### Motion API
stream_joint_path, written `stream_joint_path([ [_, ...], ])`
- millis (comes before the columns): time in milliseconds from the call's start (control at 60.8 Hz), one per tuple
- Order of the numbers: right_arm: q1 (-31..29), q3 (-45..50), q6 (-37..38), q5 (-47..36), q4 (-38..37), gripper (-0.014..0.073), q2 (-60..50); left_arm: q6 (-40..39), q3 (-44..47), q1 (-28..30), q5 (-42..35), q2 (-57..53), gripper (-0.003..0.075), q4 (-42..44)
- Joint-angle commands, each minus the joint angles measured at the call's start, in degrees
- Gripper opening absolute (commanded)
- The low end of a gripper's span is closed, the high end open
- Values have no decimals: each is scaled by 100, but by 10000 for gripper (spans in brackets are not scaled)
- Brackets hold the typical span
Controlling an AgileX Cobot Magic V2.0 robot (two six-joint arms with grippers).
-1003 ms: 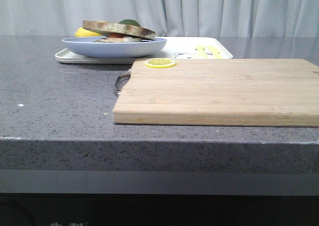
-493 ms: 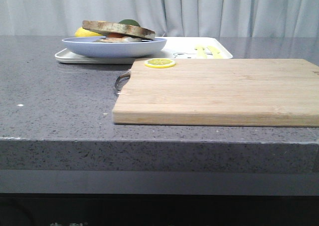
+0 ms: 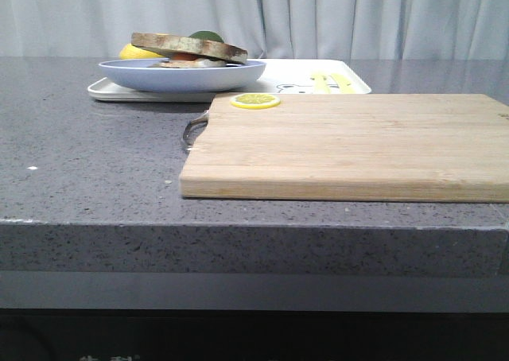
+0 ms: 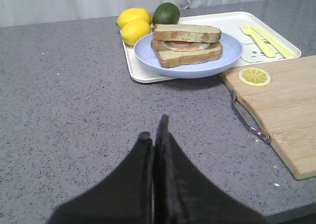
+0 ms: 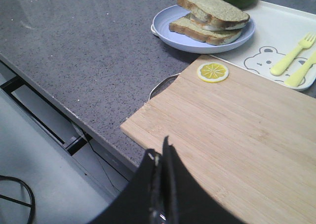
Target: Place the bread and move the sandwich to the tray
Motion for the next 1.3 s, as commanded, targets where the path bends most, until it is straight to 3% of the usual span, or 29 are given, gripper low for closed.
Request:
stream_joint_path([
  [0,-27,-147,-82,-340,121,-69,7,4,-157,-48,-463,28,-20,-74],
  [296,-27,-147,-82,-340,121,-69,7,4,-146,-123,-463,10,-20,-96],
  [510,-27,-147,-82,-342,143,-69,7,4,539,-244,-916,-971,-20,-54],
  [756,-27,-147,-82,-342,150,-69,7,-89,1678,-200,-2156,-1668,-20,-29],
  [805,-27,-147,-82,-342,150,-69,7,-339,1880,-145,-2324,-1801,-20,116],
  [970,-27,-147,-82,-342,150,-69,7,-2388,2455,161,-2379,-2233,-20,1542],
  [1282,-27,-147,-82,-342,150,-69,7,-2553,3307,425,-2814,-2563,-20,1687],
])
